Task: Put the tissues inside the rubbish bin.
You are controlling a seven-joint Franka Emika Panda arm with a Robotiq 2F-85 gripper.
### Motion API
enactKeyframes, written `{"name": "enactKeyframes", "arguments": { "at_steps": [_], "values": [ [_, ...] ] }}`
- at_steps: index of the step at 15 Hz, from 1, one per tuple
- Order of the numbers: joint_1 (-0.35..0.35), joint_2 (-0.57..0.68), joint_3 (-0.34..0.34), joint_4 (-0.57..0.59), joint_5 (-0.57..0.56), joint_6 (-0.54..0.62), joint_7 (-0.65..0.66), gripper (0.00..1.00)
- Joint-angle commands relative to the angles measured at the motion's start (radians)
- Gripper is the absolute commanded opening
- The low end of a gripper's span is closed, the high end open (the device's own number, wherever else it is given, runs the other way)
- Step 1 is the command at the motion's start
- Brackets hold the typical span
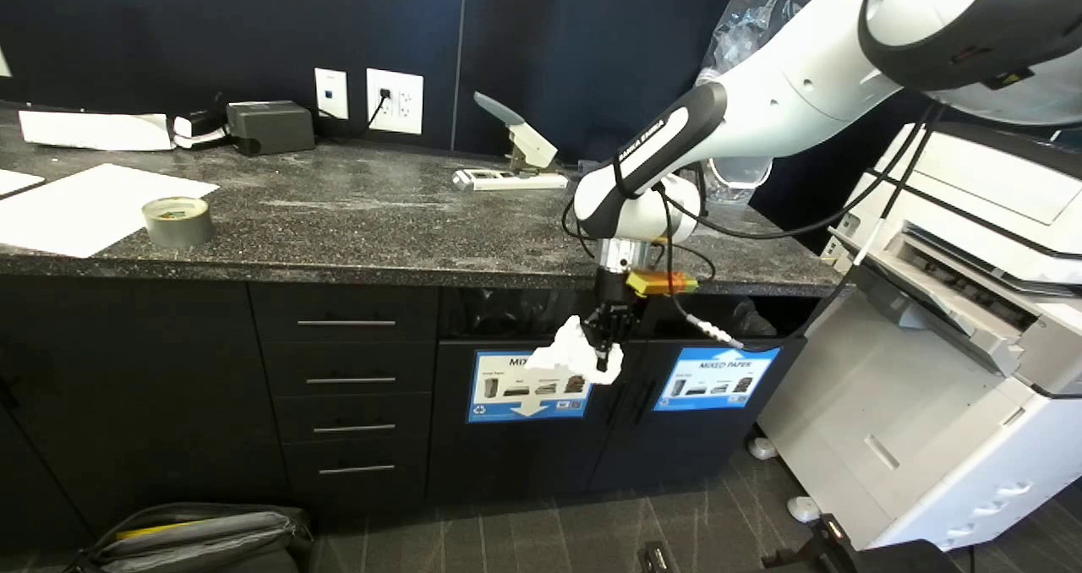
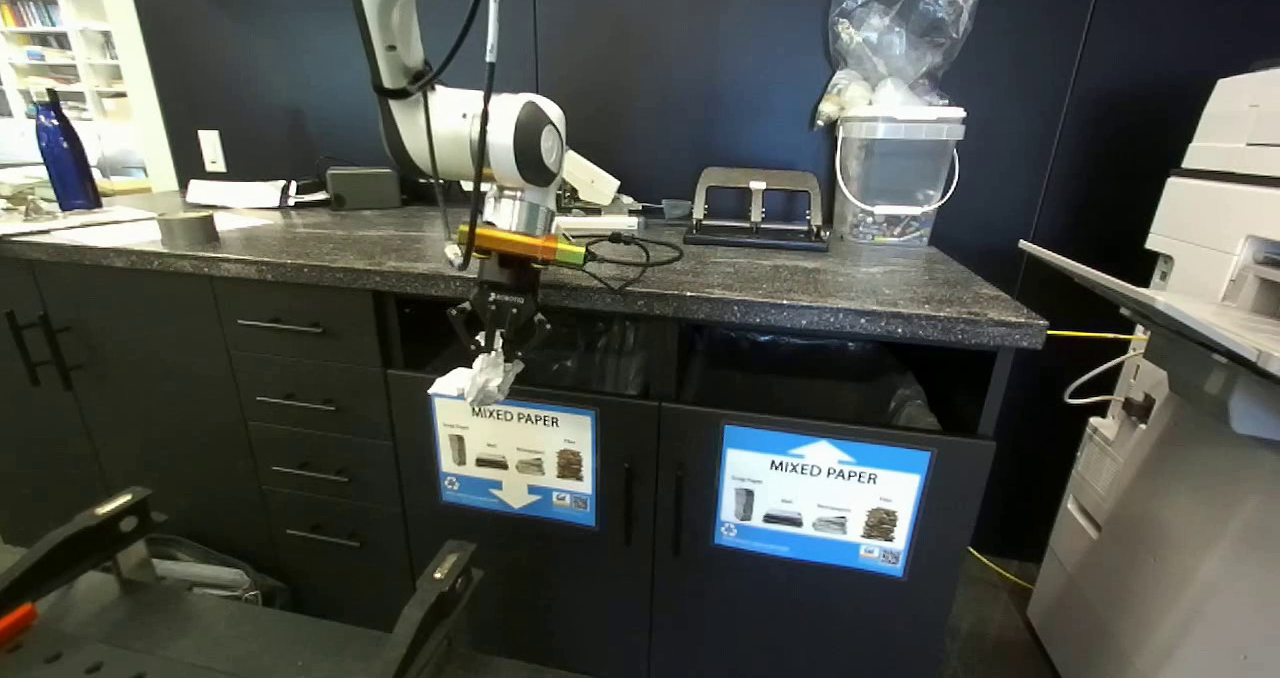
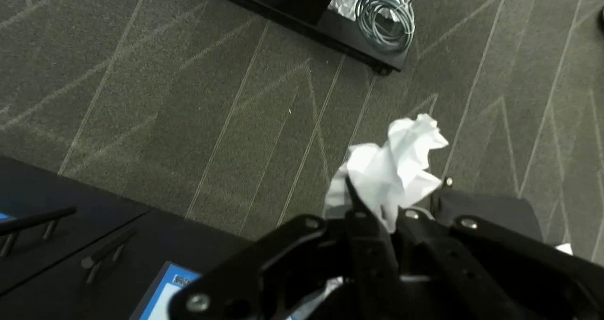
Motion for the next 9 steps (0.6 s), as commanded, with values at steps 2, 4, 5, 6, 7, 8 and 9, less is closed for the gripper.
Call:
{"name": "enactKeyframes", "arguments": {
  "at_steps": [2, 4, 5, 6, 7, 8, 9],
  "values": [
    [-0.023, -0.134, 0.025, -0.295, 0.065, 0.348, 0.082, 0.06],
    [-0.017, -0.162, 0.022, -0.391, 0.078, 0.505, 0.116, 0.06],
    [-0.018, -0.169, 0.024, -0.433, 0.086, 0.587, 0.133, 0.06],
    [-0.019, -0.164, 0.027, -0.462, 0.094, 0.666, 0.149, 0.06],
    [-0.022, -0.149, 0.033, -0.481, 0.103, 0.748, 0.164, 0.06],
    [-0.023, -0.134, 0.039, -0.505, 0.107, 0.831, 0.179, 0.06],
    [-0.020, -0.104, 0.044, -0.512, 0.105, 0.910, 0.193, 0.06]
  ]
}}
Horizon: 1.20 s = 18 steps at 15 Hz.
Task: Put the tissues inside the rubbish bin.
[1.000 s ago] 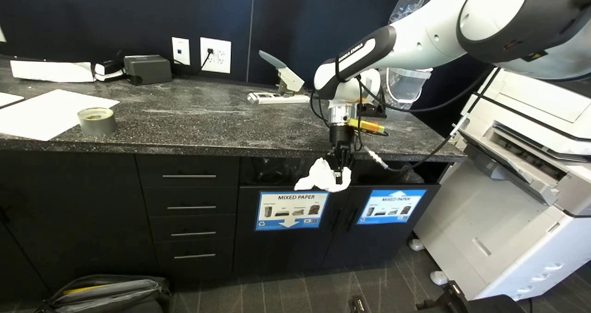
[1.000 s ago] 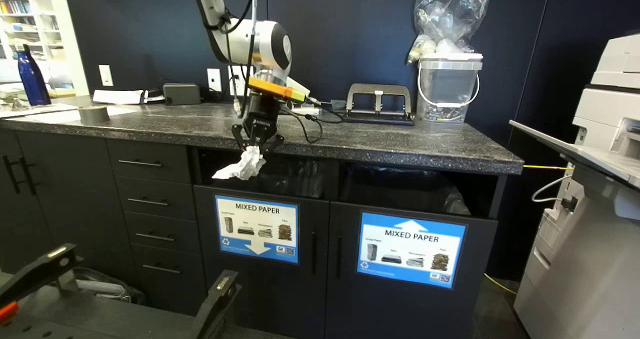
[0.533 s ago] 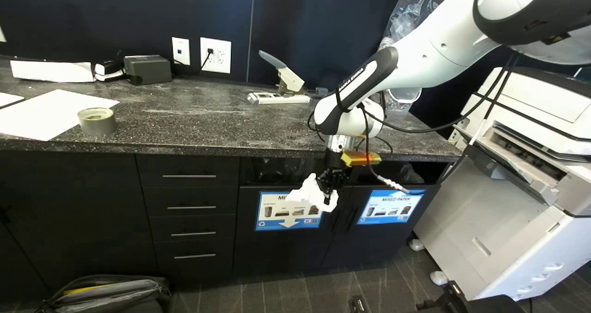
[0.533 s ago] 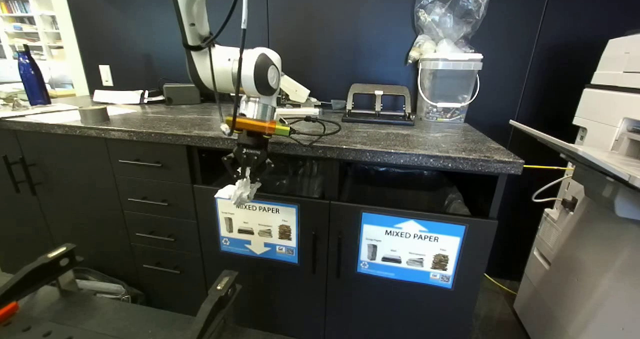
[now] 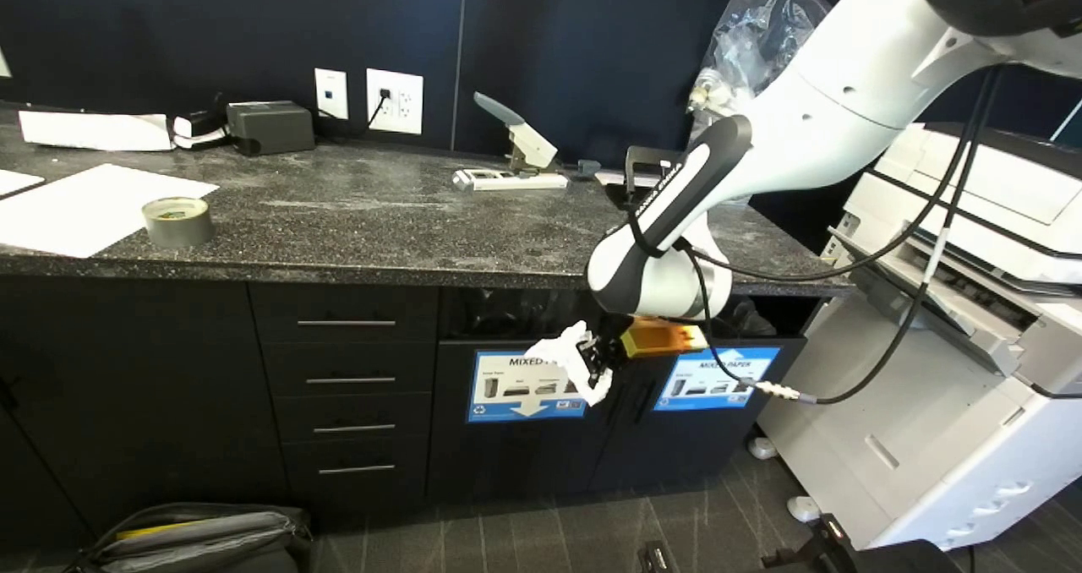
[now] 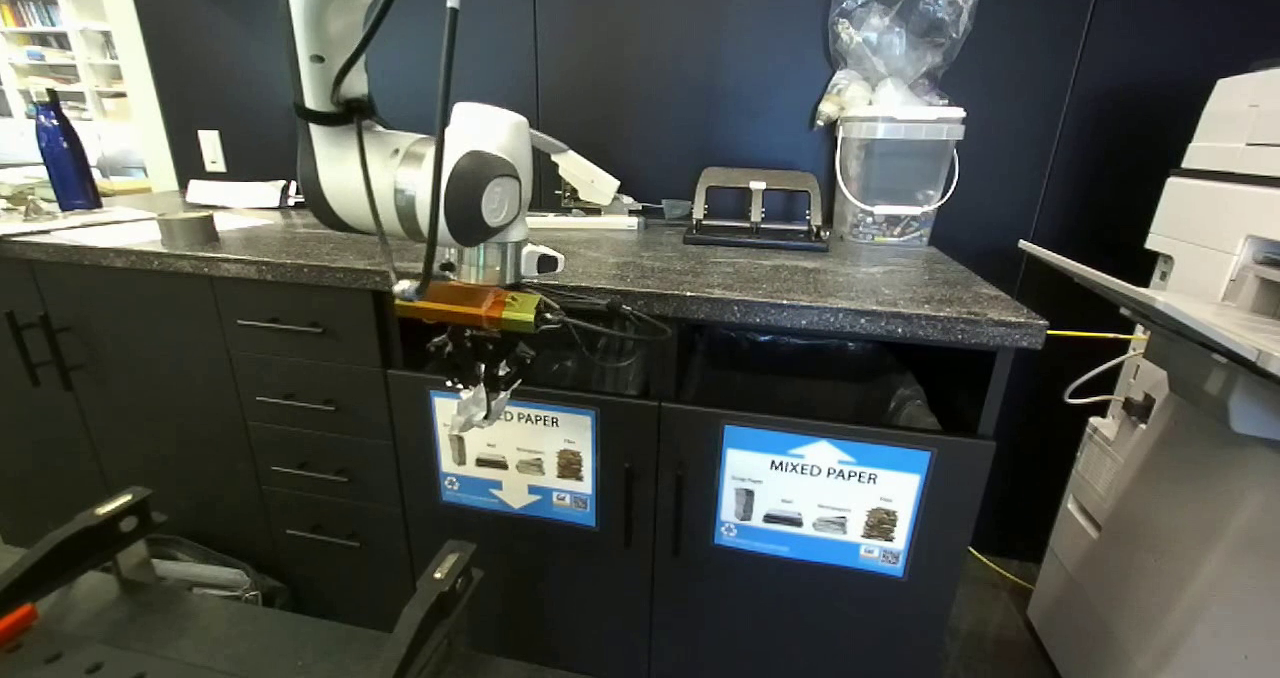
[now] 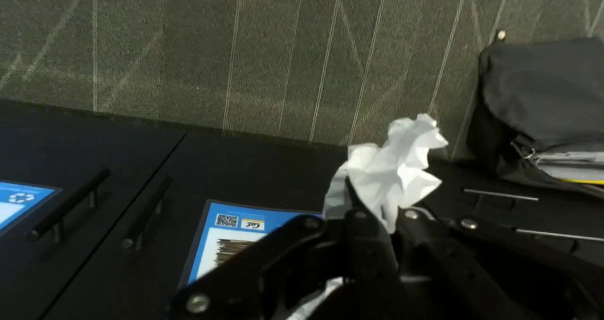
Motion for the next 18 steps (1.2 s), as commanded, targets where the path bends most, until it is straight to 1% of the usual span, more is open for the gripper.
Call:
{"name": "enactKeyframes", "arguments": {
  "at_steps": [1, 3, 7, 10, 14, 18],
  "values": [
    [-0.015, 0.036, 0.037, -0.087, 0.011, 0.272, 0.059, 0.06],
    [0.004, 0.097, 0.034, -0.067, -0.005, 0.392, 0.098, 0.06],
    [0.040, 0.201, 0.017, 0.017, -0.015, 0.555, 0.152, 0.06],
    [0.062, 0.254, -0.001, 0.095, -0.010, 0.615, 0.175, 0.06],
    [0.072, 0.313, -0.014, 0.210, -0.007, 0.660, 0.193, 0.06],
    [0.075, 0.383, -0.032, 0.311, -0.004, 0.752, 0.202, 0.06]
  ]
}}
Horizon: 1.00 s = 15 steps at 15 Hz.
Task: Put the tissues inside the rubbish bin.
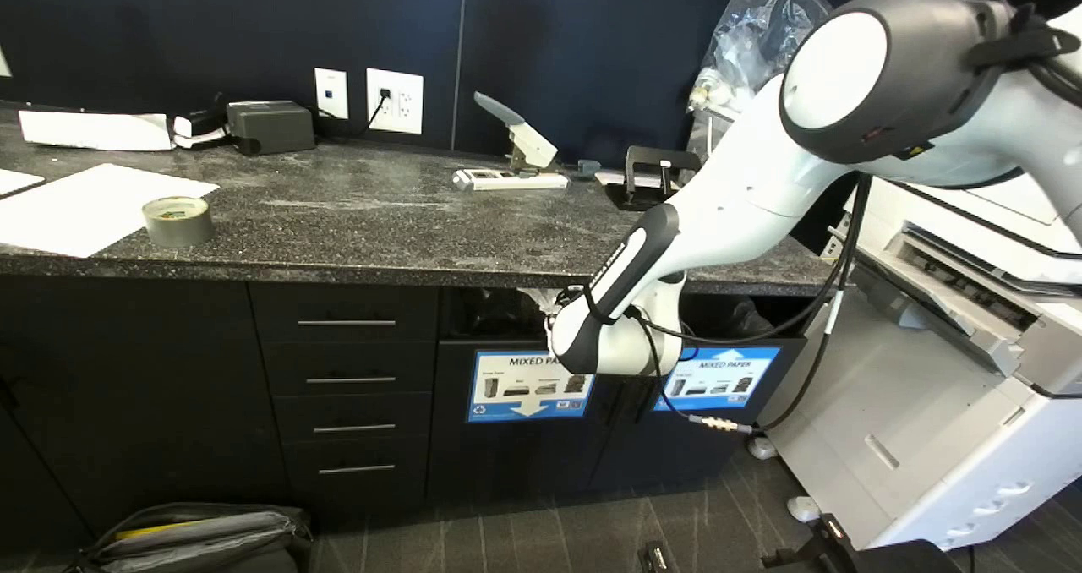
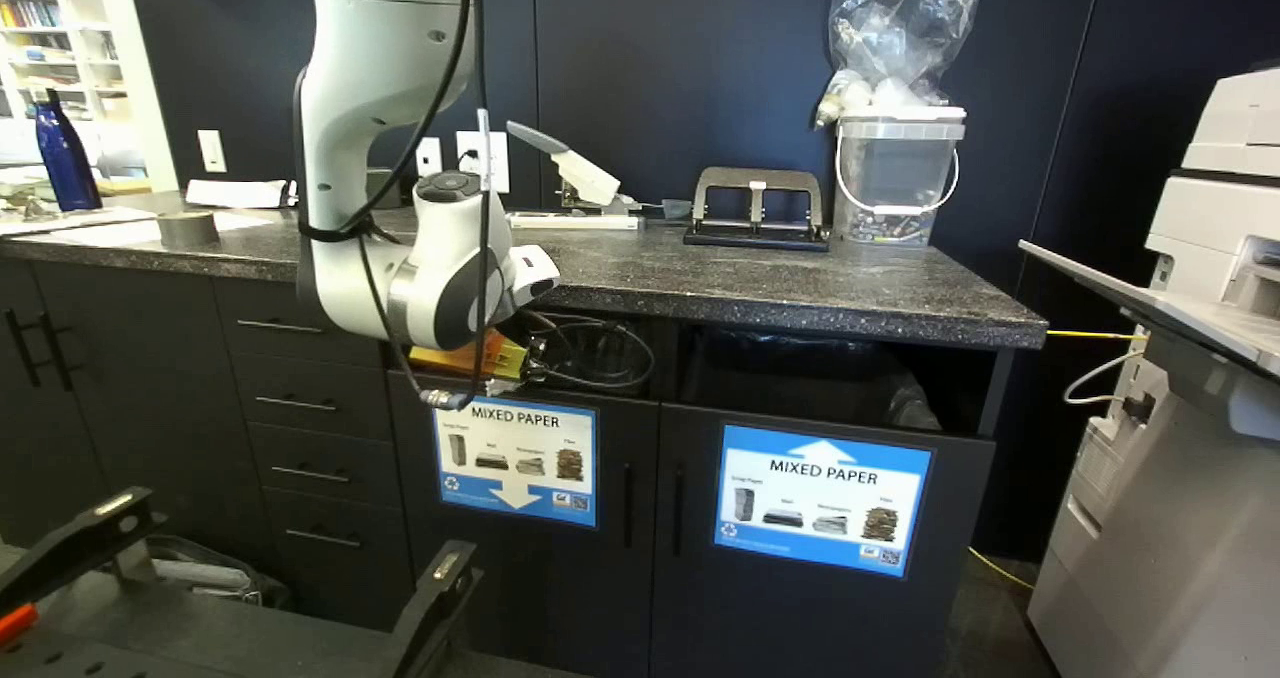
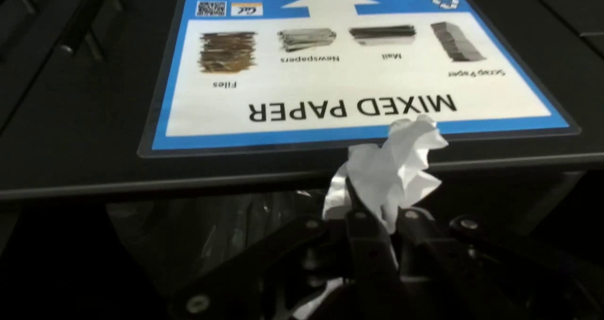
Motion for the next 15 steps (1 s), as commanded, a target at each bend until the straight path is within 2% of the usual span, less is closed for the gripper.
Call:
{"name": "enactKeyframes", "arguments": {
  "at_steps": [1, 6, 10, 15],
  "values": [
    [0.012, 0.099, -0.020, 0.120, -0.004, 0.117, 0.032, 0.06],
    [0.003, 0.218, -0.013, 0.228, 0.015, 0.265, 0.077, 0.06],
    [0.038, 0.323, -0.018, 0.340, 0.072, 0.384, 0.100, 0.06],
    [0.086, 0.429, -0.011, 0.492, 0.124, 0.411, 0.086, 0.06]
  ]
}}
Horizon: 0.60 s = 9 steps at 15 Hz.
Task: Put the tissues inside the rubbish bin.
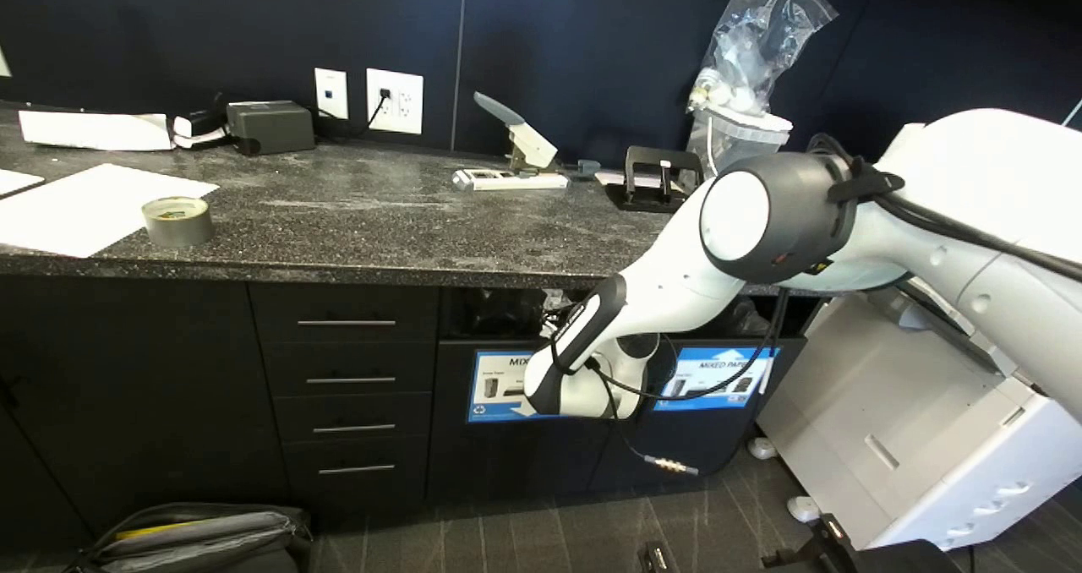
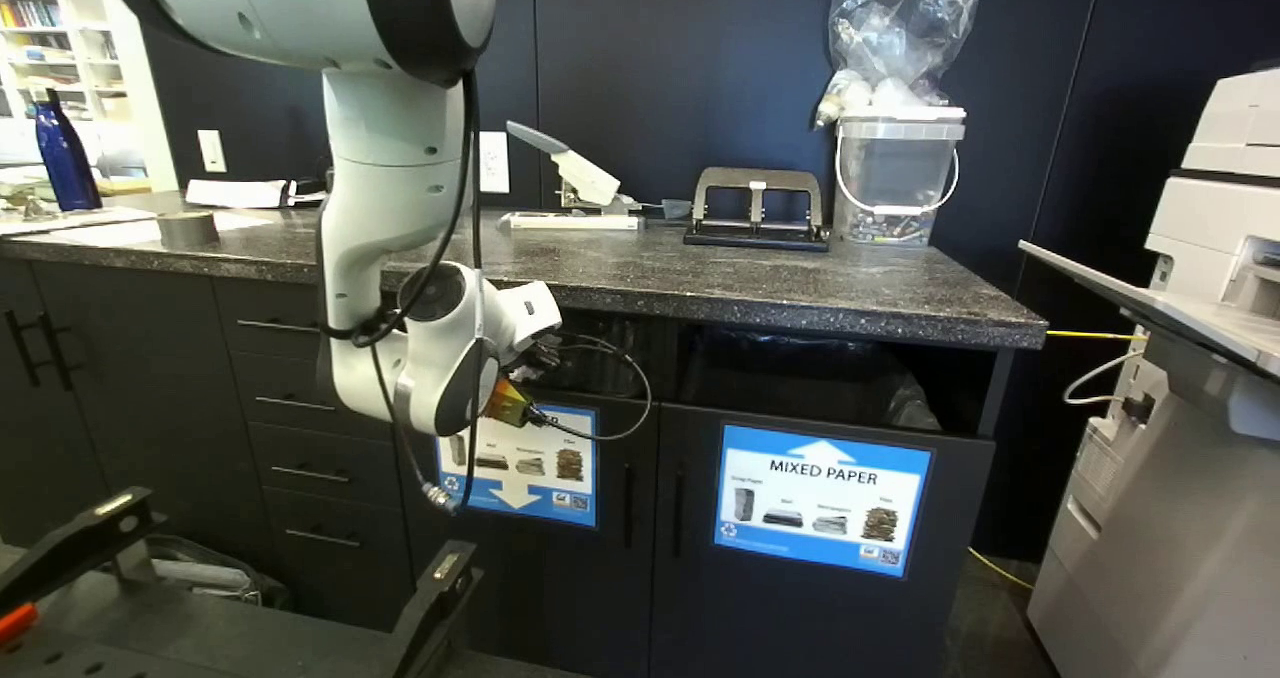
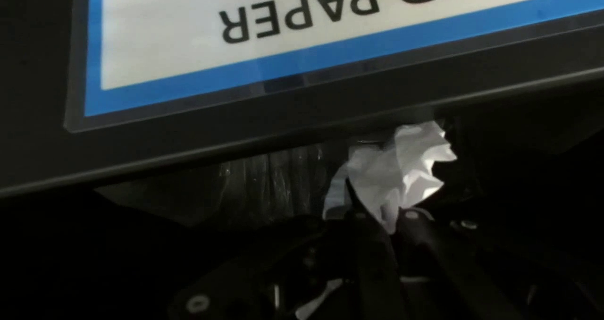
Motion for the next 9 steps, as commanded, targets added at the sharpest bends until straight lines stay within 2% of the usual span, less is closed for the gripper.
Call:
{"name": "enactKeyframes", "arguments": {
  "at_steps": [1, 4, 5, 7, 9],
  "values": [
    [0.049, 0.110, 0.002, 0.168, 0.047, 0.034, -0.005, 0.06],
    [0.077, 0.152, 0.003, 0.245, 0.071, 0.017, -0.014, 0.07],
    [0.086, 0.160, 0.001, 0.257, 0.079, 0.012, -0.019, 0.32],
    [0.099, 0.177, -0.001, 0.288, 0.090, 0.006, -0.028, 0.35],
    [0.104, 0.134, 0.000, 0.235, 0.095, 0.022, -0.032, 0.51]
  ]
}}
